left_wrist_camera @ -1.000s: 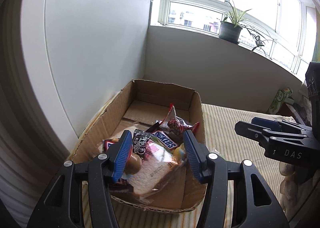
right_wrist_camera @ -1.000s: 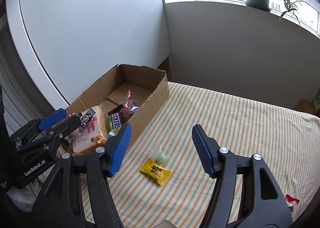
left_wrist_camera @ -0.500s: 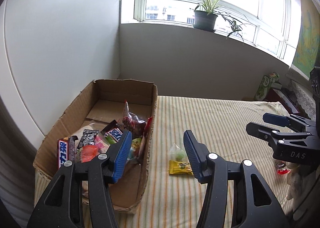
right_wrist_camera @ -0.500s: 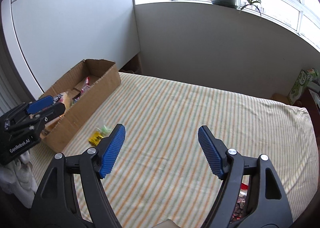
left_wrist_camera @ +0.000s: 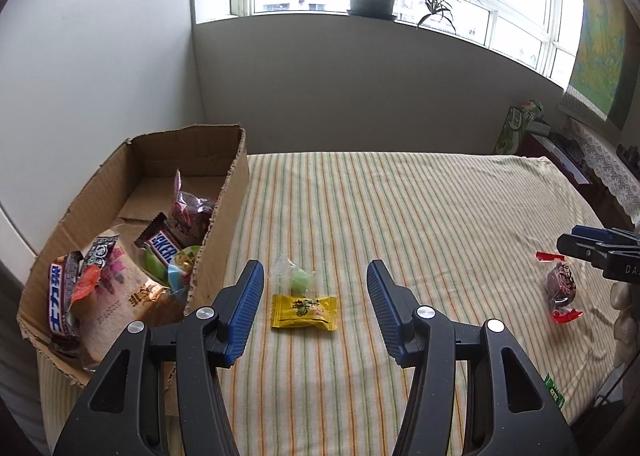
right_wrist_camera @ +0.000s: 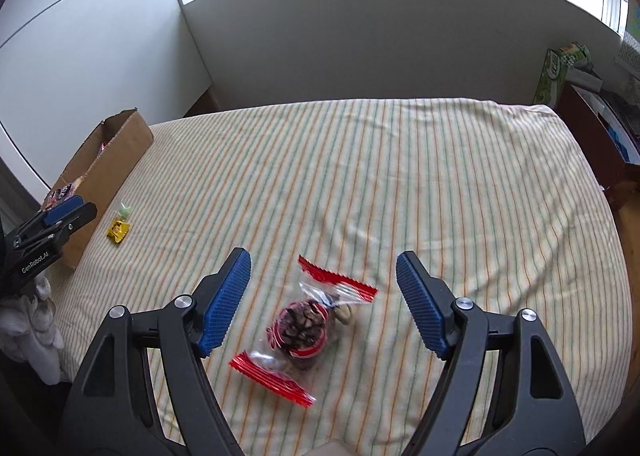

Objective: Organize snacks
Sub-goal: 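Move the right gripper to the red-edged nut bag while the left gripper approaches the green candy, then grasp the red-edged nut bag with the right gripper while the left gripper grasps the green candy wrapper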

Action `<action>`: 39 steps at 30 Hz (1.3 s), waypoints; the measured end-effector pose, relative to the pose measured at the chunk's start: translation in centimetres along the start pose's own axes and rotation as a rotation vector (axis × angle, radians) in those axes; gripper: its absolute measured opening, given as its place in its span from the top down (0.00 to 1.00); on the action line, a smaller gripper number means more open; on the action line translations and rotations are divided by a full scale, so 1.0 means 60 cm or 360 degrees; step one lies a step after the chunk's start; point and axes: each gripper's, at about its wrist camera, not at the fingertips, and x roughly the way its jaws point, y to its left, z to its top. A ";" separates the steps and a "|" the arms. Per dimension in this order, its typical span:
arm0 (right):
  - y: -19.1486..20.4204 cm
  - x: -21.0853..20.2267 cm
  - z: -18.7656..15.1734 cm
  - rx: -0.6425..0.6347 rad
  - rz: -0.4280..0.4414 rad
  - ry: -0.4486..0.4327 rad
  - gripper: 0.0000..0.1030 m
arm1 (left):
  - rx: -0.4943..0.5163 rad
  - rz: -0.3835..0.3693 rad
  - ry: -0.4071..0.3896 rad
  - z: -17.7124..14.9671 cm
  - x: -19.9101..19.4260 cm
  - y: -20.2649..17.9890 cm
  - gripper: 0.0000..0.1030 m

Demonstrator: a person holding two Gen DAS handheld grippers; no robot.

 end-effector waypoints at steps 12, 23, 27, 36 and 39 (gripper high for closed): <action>0.006 -0.026 -0.056 -0.0027 0.0107 0.0012 0.24 | 0.0095 -0.0120 0.0087 -0.041 -0.008 -0.036 0.49; -0.022 -0.023 -0.052 0.0051 0.0086 0.0004 0.24 | 0.0492 -0.0530 0.0164 -0.112 -0.056 -0.205 0.44; -0.033 -0.016 -0.052 0.0081 0.0078 0.0023 0.24 | 0.0613 -0.0599 0.0202 -0.138 -0.061 -0.252 0.43; -0.027 -0.012 -0.054 0.0077 0.0101 0.0032 0.24 | 0.0715 -0.0522 0.0219 -0.151 -0.041 -0.280 0.38; -0.014 -0.006 -0.053 0.0051 0.0099 0.0048 0.24 | 0.0663 -0.0479 0.0223 -0.137 -0.026 -0.264 0.38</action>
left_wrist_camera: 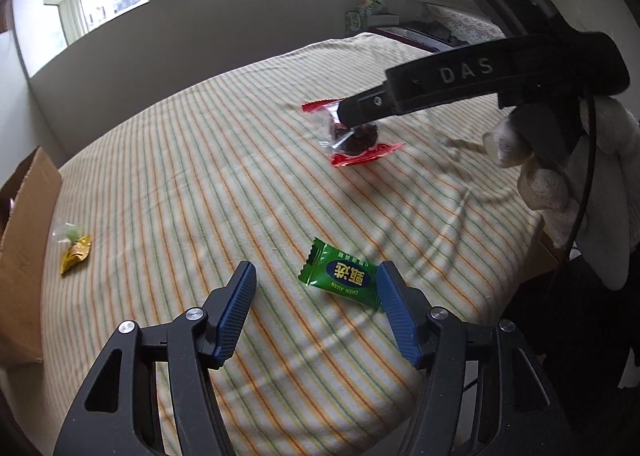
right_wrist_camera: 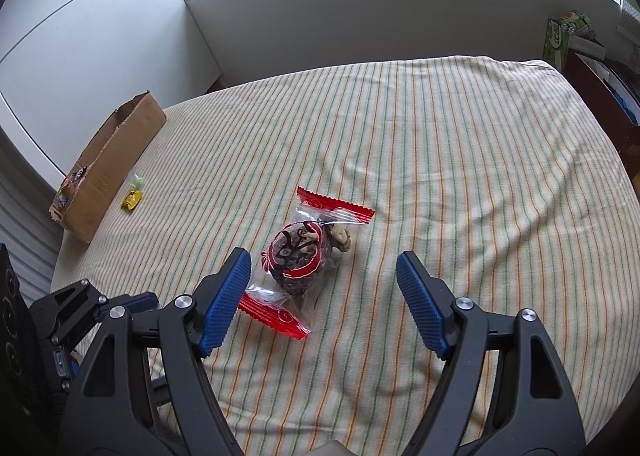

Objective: Organize snacks
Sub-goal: 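Grasp the red-edged nut bag with the right gripper while the left gripper grasps the green candy wrapper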

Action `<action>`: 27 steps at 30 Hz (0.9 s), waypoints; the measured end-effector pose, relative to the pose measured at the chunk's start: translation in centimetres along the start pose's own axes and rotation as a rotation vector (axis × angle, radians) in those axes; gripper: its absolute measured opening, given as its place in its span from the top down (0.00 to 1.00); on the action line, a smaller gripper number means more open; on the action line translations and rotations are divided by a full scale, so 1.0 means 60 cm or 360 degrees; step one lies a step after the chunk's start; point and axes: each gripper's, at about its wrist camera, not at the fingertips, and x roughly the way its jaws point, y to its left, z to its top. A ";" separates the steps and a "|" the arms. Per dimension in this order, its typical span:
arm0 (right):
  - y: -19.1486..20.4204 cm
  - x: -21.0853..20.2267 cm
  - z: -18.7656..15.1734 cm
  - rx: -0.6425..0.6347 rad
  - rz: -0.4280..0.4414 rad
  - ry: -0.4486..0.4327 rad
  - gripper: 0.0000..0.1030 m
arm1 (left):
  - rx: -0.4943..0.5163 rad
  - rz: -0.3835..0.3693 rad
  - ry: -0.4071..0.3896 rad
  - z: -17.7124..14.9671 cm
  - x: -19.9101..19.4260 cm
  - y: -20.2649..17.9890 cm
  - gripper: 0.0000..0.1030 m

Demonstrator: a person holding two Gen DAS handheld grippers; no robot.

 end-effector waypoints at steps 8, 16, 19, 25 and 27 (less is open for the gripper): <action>0.028 0.023 0.000 -0.0065 -0.0020 0.0045 0.24 | -0.0182 0.0129 0.0013 0.019 0.019 0.063 0.38; 0.034 0.024 0.003 -0.0084 -0.0034 0.0042 0.24 | -0.0271 0.0113 -0.0040 -0.006 -0.021 0.085 0.39; 0.034 0.023 0.004 -0.0080 -0.0031 0.0041 0.25 | -0.0314 -0.0005 0.0013 -0.024 -0.021 0.083 0.41; 0.031 0.025 0.010 -0.0056 -0.0009 0.0048 0.30 | -0.0320 -0.0067 0.0083 -0.011 0.000 0.079 0.42; 0.030 0.025 0.011 -0.0049 0.0000 0.0050 0.32 | -0.0318 -0.0071 0.0109 0.002 0.010 0.084 0.43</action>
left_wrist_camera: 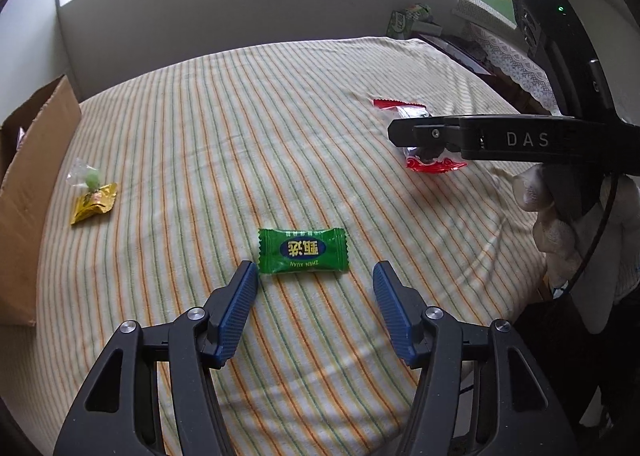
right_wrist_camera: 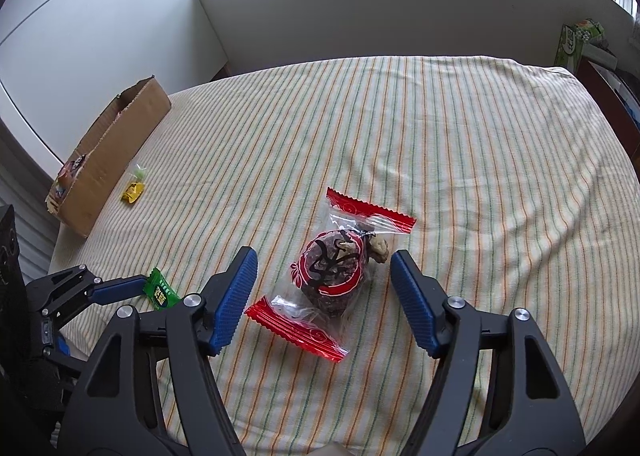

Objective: Organize snacks
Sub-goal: 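Grasp the red-edged nut bag with the right gripper while the left gripper grasps the green candy wrapper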

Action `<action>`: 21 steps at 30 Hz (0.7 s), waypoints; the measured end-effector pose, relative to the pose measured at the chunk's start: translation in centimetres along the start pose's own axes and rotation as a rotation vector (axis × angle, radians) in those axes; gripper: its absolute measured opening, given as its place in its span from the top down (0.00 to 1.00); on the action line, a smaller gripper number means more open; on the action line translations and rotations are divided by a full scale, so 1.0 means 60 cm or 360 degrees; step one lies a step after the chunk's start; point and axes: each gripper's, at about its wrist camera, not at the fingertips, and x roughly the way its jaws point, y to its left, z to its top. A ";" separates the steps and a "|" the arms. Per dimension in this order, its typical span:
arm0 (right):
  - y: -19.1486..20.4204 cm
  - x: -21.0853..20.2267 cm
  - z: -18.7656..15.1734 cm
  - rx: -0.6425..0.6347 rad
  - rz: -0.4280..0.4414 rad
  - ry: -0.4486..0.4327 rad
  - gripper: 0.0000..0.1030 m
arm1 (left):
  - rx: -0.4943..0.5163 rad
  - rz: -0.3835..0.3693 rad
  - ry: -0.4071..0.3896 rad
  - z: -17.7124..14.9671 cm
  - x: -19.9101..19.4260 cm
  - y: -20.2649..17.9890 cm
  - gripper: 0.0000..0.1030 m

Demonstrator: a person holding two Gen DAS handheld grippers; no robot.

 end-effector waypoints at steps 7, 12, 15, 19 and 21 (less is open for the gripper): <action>-0.012 0.003 0.002 0.0031 -0.0006 0.0012 0.34 | -0.0003 0.0081 0.0011 0.043 0.026 -0.013 0.49; -0.014 -0.004 0.002 0.0022 0.0009 -0.0001 0.34 | 0.0045 0.0188 0.0009 0.006 0.001 -0.026 0.49; -0.011 -0.009 0.000 0.0019 0.0021 -0.0012 0.34 | 0.0072 0.0203 0.0016 -0.009 -0.004 -0.026 0.55; -0.009 -0.003 -0.002 0.0031 0.0051 0.0014 0.34 | 0.0037 0.0198 0.0011 -0.009 0.001 -0.020 0.55; -0.008 0.003 -0.002 0.0039 0.0061 0.0032 0.34 | 0.0030 0.0207 0.0004 -0.008 0.003 -0.020 0.55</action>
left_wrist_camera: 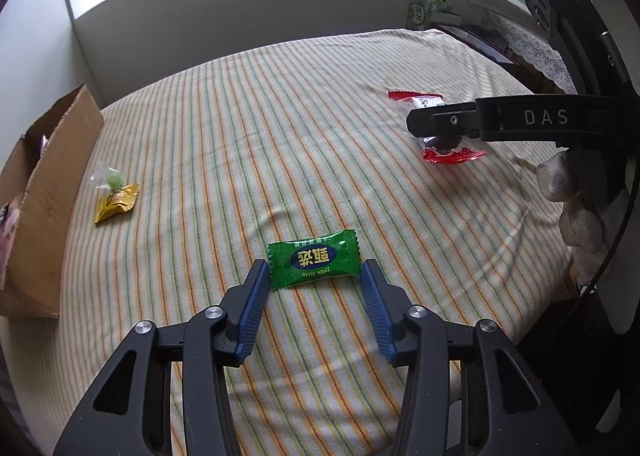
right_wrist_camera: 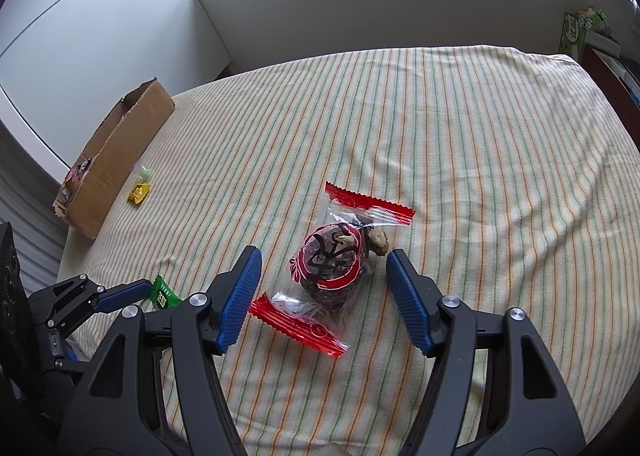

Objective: Organize snacks
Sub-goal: 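Grasp the red-edged nut bag with the right gripper while the left gripper grasps the green candy wrapper, then lift both held snacks and carry them over the cardboard box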

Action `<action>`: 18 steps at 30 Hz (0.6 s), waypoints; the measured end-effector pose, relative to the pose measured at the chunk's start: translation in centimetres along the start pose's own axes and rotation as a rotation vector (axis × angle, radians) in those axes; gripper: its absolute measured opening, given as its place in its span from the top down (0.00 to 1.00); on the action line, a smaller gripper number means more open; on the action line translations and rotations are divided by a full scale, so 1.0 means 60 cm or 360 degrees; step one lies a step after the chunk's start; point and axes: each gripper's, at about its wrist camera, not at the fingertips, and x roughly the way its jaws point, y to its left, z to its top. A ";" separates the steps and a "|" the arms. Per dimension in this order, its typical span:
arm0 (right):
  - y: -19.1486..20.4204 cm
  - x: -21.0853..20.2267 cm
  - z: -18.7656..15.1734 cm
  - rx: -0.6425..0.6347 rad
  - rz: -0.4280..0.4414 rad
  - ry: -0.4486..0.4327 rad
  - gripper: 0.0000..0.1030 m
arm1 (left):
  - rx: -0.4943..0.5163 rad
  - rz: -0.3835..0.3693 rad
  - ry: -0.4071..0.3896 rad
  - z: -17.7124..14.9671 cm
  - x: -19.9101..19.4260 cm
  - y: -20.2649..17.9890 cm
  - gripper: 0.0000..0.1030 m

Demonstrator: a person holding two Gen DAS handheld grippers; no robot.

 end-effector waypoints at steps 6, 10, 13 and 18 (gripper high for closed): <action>0.015 0.022 0.007 -0.0043 -0.0073 0.0014 0.34 | -0.0052 0.0012 -0.0025 0.015 0.010 0.005 0.50; 0.038 0.034 0.003 -0.0180 -0.0232 0.0009 0.43 | -0.0029 0.0039 -0.0046 0.019 0.016 0.004 0.49; 0.045 0.034 -0.005 -0.0275 -0.0326 -0.0003 0.55 | -0.0017 0.0036 -0.0060 0.016 0.012 0.001 0.55; 0.030 0.022 -0.005 -0.0227 -0.0267 -0.0021 0.62 | 0.0036 0.0070 -0.0085 0.011 0.007 -0.009 0.65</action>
